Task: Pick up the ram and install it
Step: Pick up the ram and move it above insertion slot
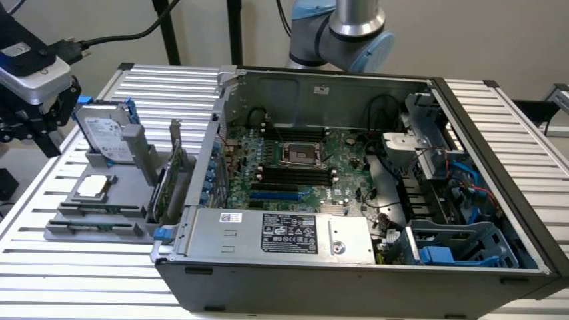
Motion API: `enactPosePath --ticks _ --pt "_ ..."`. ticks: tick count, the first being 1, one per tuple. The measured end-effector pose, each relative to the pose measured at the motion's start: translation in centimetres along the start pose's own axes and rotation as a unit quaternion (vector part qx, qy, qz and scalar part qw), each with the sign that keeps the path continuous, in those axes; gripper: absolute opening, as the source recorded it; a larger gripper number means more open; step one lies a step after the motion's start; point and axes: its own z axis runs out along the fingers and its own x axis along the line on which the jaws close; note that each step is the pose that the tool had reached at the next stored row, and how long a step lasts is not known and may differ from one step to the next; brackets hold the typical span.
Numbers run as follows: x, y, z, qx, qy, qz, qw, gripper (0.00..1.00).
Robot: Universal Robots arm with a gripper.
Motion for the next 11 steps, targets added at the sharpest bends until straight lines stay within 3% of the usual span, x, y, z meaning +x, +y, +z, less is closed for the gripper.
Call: enactPosePath --ticks 6,11 --pt "0.0 0.0 0.02 -0.0001 0.003 -0.054 0.9985 0.11" --pt "0.0 -0.01 0.04 -0.0001 0.0054 -0.099 0.9951 0.11"
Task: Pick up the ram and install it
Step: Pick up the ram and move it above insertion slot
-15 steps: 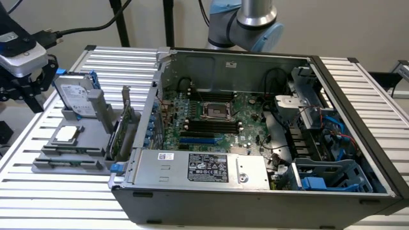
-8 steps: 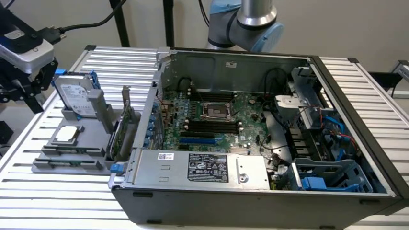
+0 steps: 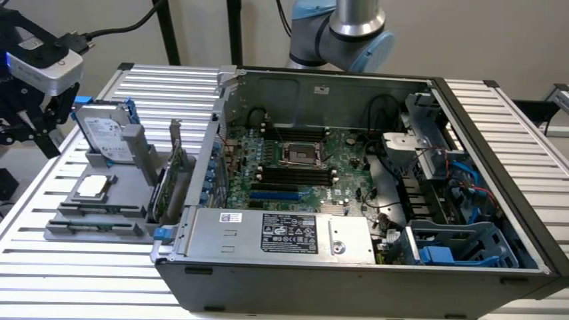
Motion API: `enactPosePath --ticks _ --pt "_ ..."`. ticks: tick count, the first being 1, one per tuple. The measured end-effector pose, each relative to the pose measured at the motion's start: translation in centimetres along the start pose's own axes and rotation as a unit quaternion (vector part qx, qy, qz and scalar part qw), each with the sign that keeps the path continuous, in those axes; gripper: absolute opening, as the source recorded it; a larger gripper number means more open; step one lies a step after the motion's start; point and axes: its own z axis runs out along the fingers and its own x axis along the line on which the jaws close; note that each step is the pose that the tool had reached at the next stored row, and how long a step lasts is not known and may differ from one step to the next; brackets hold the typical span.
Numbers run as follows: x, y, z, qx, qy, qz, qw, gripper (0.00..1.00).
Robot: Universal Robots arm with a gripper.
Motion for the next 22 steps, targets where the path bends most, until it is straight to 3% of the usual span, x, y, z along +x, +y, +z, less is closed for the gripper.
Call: enactPosePath --ticks 6,11,17,22 --pt "0.0 0.01 0.03 0.0 0.0029 -0.055 0.9985 0.11" --pt "0.0 0.0 0.05 0.0001 0.0052 -0.1 0.995 0.11" --pt "0.0 0.0 0.09 0.0004 0.0079 -0.154 0.988 0.11" --pt "0.0 0.0 0.16 0.0008 0.0099 -0.199 0.98 0.11"
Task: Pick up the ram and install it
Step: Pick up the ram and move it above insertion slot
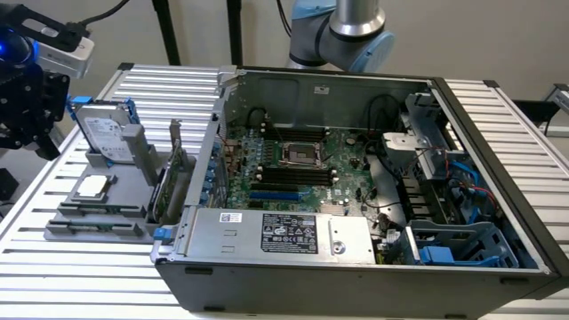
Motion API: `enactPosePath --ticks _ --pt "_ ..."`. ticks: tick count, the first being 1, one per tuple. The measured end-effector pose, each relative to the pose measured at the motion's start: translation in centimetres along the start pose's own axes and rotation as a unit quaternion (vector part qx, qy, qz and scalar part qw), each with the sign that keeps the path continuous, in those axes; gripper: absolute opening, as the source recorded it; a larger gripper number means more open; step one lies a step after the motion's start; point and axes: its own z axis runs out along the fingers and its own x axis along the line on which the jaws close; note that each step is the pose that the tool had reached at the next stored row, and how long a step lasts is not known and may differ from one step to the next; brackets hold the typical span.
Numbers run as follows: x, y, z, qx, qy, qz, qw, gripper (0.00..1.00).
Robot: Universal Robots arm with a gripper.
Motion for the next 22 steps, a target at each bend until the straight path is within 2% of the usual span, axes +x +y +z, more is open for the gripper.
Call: enactPosePath --ticks 4,8,12,17,18,22 --pt "0.0 0.0 0.07 0.0003 0.0018 -0.037 0.9993 0.11" --pt "0.0 -0.01 0.15 0.0007 0.0035 -0.073 0.9973 0.11" --pt "0.0 -0.01 0.25 0.0011 0.0051 -0.109 0.994 0.11" --pt "0.0 -0.02 0.44 0.0016 0.007 -0.149 0.9888 0.11" --pt "0.0 -0.01 0.46 0.002 0.0071 -0.152 0.9884 0.11" --pt "-0.01 -0.02 0.53 0.0038 0.0067 -0.152 0.9883 0.11"
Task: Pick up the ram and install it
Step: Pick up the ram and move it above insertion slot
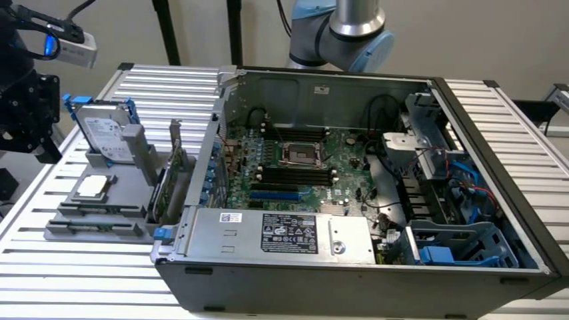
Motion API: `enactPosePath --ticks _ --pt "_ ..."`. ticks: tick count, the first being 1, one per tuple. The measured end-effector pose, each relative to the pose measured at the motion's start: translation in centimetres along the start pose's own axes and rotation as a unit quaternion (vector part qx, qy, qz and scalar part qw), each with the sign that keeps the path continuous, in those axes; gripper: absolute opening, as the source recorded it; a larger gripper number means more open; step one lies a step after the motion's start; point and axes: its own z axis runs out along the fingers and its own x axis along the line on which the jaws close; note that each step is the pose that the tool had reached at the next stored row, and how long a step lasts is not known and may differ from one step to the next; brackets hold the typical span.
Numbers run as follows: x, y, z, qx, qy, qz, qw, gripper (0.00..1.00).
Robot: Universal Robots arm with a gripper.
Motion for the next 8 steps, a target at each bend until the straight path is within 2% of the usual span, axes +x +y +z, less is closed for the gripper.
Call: enactPosePath --ticks 5,7,8 --pt "0.0 0.0 0.01 0.0006 0.0 0.0 1.0 0.12" --pt "0.0 0.0 0.01 0.0006 0.0 0.0 1.0 0.24" --pt "0.0 0.0 0.01 0.0005 0.0 0.0 1.0 0.24"
